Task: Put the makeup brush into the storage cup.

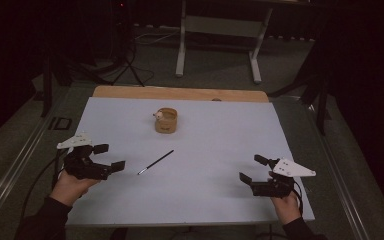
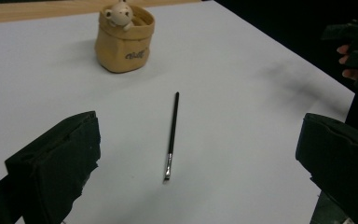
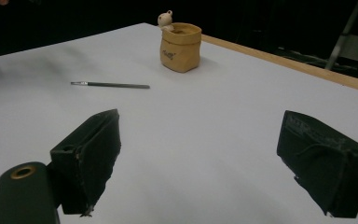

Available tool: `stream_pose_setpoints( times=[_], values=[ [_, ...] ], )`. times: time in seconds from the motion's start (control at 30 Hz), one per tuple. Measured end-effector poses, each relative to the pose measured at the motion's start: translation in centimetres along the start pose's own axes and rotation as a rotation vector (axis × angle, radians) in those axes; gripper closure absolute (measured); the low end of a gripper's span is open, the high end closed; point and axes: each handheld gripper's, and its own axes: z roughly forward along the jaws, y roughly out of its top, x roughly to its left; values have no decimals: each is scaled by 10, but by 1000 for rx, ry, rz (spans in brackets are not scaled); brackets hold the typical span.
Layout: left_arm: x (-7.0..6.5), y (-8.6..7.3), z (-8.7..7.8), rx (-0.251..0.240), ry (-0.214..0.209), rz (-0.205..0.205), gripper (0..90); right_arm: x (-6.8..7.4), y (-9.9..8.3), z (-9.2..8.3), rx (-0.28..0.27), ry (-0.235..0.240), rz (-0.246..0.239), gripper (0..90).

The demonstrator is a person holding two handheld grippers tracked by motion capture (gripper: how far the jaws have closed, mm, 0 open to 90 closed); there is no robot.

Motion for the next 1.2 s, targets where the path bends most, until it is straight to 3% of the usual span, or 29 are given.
stream_pose_setpoints(
  times=[0.27,0.53,0.97,1.2],
  values=[
    [-4,17,20,69,-24,26,8,0,0,0,3,6,1,132],
    [-11,32,39,146,-16,53,9,0,0,1,3,8,1,131],
    [-16,41,67,246,-8,112,79,0,0,0,-1,16,-2,132],
    [-17,44,76,277,-12,90,113,0,0,0,-1,18,-3,131]
  ],
)
